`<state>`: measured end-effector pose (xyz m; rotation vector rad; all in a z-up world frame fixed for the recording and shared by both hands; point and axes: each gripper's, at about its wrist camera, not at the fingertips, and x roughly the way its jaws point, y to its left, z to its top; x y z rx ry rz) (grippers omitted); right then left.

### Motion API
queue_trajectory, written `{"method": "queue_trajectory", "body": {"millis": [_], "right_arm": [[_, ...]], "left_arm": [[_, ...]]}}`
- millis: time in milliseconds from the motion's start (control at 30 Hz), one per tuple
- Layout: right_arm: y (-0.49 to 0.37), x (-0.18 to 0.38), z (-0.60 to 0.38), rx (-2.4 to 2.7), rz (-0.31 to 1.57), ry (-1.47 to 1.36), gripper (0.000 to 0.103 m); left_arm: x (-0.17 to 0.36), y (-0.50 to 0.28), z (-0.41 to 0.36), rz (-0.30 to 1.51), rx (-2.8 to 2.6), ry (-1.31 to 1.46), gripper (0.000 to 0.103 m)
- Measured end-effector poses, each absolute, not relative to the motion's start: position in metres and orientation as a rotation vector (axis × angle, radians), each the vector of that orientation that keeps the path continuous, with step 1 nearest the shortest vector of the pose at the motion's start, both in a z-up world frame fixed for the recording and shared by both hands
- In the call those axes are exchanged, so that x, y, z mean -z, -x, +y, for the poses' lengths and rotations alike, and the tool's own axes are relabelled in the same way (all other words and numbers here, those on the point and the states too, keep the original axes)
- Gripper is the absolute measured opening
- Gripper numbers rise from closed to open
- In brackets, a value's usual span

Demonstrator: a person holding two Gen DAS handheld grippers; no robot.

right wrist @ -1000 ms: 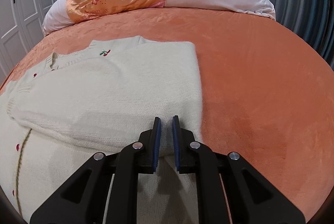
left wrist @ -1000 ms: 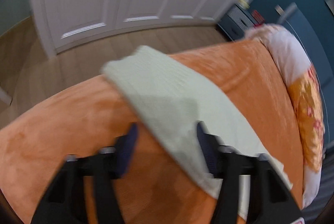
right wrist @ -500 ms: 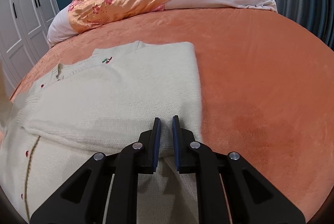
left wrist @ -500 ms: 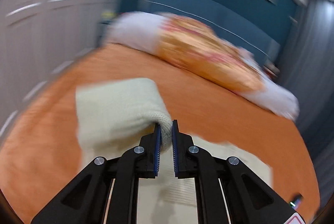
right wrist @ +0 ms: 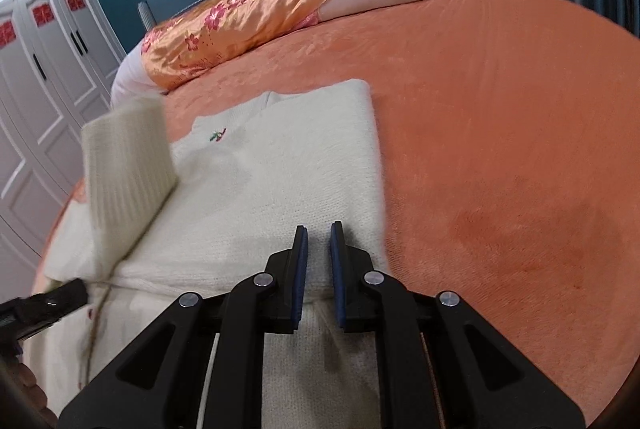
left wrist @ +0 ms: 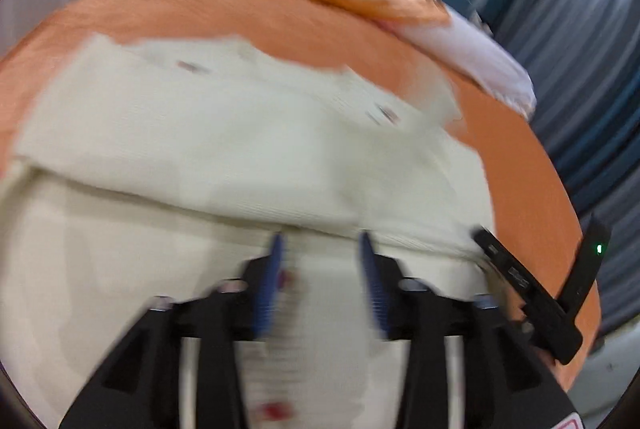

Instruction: Fold small clothes

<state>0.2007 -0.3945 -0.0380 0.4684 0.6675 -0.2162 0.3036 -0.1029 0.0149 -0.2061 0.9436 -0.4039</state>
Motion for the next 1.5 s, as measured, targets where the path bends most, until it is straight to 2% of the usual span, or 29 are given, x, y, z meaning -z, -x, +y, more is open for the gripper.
{"method": "queue_trajectory", "body": {"millis": [33,67,100,200,400,500,533,567,600,633,700,833,900,933,1000,1100,1267,1400,1500], "right_arm": [[-0.2,0.036,-0.394,0.216,0.666,-0.47,0.011],[-0.199,0.033,-0.393,0.222,0.663,-0.465,0.011],[-0.197,0.029,-0.39,0.228,0.664,-0.452,0.016],[-0.192,0.011,-0.374,0.201,0.659,-0.449,0.047],[-0.212,0.005,-0.355,0.054,0.725,-0.605,0.053],[-0.231,0.01,-0.363,0.036,0.753,-0.724,0.053],[-0.237,0.012,-0.365,0.033,0.763,-0.752,0.047],[-0.248,0.013,-0.365,0.025,0.787,-0.764,0.04],[-0.257,0.015,-0.362,0.038,0.815,-0.748,0.02],[-0.269,0.016,-0.358,0.075,0.855,-0.699,0.011],[-0.276,0.005,-0.35,0.085,0.843,-0.644,0.009],[-0.246,-0.051,-0.327,-0.008,0.565,-0.507,0.008],[-0.259,-0.022,-0.332,0.067,0.671,-0.465,0.008],[-0.272,0.015,-0.339,0.117,0.804,-0.482,0.008],[-0.267,0.036,-0.347,0.089,0.788,-0.541,0.007],[-0.264,0.025,-0.346,0.127,0.804,-0.567,0.012],[-0.254,-0.017,-0.31,0.15,0.713,-0.486,0.013],[-0.287,-0.035,-0.221,-0.089,0.768,-0.316,0.013],[-0.32,-0.018,-0.148,-0.228,0.834,-0.199,0.013]], "left_arm": [[-0.018,-0.307,-0.084,0.92,0.358,0.215,0.056],[-0.019,-0.31,-0.062,0.904,0.304,0.223,0.056],[-0.018,-0.321,-0.046,0.908,0.27,0.228,0.056],[-0.006,-0.338,0.008,0.954,0.17,0.298,0.056],[0.013,-0.359,0.067,1.023,0.115,0.51,0.056],[0.015,-0.36,0.079,1.007,0.091,0.614,0.052],[0.019,-0.362,0.083,1.012,0.078,0.631,0.047],[0.019,-0.365,0.081,1.016,0.056,0.62,0.033],[0.021,-0.366,0.08,1.023,0.035,0.586,0.026],[0.021,-0.365,0.079,1.017,0.023,0.547,0.017],[0.014,-0.363,0.08,0.98,0.023,0.524,0.012],[0.013,-0.359,0.071,0.93,0.005,0.41,0.012],[0.027,-0.358,0.067,0.924,-0.011,0.373,0.013],[0.029,-0.355,0.066,0.898,-0.014,0.353,0.016],[0.029,-0.35,0.062,0.865,-0.028,0.312,0.017],[0.031,-0.347,0.06,0.835,-0.029,0.299,0.018],[0.032,-0.346,0.06,0.817,-0.02,0.3,0.019],[0.033,-0.345,0.058,0.809,-0.024,0.287,0.019],[0.034,-0.346,0.058,0.807,-0.023,0.288,0.019]]}}
